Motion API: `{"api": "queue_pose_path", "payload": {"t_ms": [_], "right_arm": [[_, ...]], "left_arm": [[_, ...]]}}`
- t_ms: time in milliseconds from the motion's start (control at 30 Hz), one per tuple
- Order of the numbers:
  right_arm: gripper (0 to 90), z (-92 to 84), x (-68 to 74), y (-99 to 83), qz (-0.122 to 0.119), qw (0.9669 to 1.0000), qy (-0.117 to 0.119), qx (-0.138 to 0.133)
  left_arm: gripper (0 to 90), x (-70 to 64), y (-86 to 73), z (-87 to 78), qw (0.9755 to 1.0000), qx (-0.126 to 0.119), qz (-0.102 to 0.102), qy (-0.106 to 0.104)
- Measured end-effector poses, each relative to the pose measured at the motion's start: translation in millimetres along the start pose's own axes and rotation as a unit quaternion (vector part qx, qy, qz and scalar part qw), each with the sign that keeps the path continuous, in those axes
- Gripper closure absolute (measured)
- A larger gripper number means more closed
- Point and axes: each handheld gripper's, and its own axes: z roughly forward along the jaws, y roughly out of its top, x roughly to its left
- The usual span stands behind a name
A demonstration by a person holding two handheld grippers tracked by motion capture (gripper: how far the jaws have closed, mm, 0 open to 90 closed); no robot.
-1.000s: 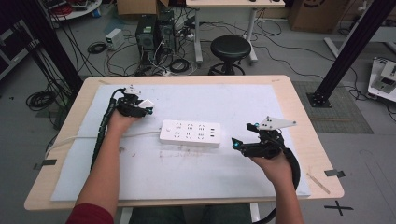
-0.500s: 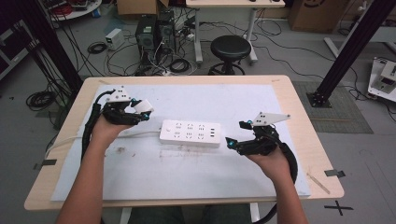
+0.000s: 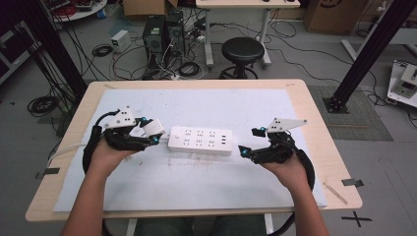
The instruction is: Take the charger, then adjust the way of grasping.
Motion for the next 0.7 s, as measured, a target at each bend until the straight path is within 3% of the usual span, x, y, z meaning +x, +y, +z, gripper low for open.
{"api": "queue_pose_path", "payload": {"t_ms": [200, 433, 700], "right_arm": [[18.3, 1.7, -1.7, 1.2, -0.001, 1.0000, -0.001, 0.000], [18.3, 4.1, 4.8, 5.7, -0.008, 0.9999, 0.012, 0.006], [18.3, 17.2, 21.3, 8.3, -0.013, 0.9988, 0.044, 0.017]], "left_arm": [[42.5, -8.8, -7.2, 3.4, 0.9997, 0.000, 0.011, -0.024], [42.5, -21.1, -3.7, 9.0, 0.9985, -0.007, 0.030, -0.046], [42.4, -47.8, -2.9, 22.6, 0.9940, -0.022, 0.071, -0.080]]}}
